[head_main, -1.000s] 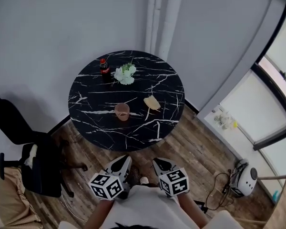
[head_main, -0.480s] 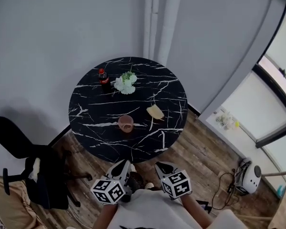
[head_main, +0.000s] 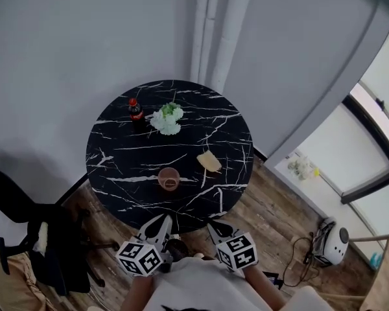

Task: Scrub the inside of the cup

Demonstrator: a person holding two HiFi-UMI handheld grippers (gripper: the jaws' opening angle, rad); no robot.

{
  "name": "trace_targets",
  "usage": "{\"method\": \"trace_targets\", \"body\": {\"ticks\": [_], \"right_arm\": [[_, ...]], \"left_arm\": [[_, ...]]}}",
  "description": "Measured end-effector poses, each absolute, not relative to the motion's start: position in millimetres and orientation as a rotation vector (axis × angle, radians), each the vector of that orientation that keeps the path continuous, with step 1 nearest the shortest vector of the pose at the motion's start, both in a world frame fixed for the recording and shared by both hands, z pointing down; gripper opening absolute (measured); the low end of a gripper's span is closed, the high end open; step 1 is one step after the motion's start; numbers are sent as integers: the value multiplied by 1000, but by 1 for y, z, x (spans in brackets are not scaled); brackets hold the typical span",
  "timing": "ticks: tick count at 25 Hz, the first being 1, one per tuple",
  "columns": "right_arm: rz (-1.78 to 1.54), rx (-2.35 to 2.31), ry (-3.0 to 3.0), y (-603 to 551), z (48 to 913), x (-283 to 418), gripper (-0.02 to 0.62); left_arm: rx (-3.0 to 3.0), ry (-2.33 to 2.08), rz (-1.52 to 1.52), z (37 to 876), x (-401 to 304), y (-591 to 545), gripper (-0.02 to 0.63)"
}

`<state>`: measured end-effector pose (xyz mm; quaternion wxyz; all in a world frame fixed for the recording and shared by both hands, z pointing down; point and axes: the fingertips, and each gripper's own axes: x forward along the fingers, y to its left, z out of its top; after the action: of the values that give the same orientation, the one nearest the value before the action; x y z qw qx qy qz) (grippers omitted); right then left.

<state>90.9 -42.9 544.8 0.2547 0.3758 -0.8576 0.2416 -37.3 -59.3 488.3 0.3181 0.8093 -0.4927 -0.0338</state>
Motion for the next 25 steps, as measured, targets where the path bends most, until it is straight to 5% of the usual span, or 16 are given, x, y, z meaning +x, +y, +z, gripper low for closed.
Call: {"method": "trace_targets", "body": {"ticks": [25], "right_arm": [[580, 1192, -2225, -148, 545, 58, 37]], "left_arm": [[2120, -1318, -54, 495, -102, -159, 11]]}}
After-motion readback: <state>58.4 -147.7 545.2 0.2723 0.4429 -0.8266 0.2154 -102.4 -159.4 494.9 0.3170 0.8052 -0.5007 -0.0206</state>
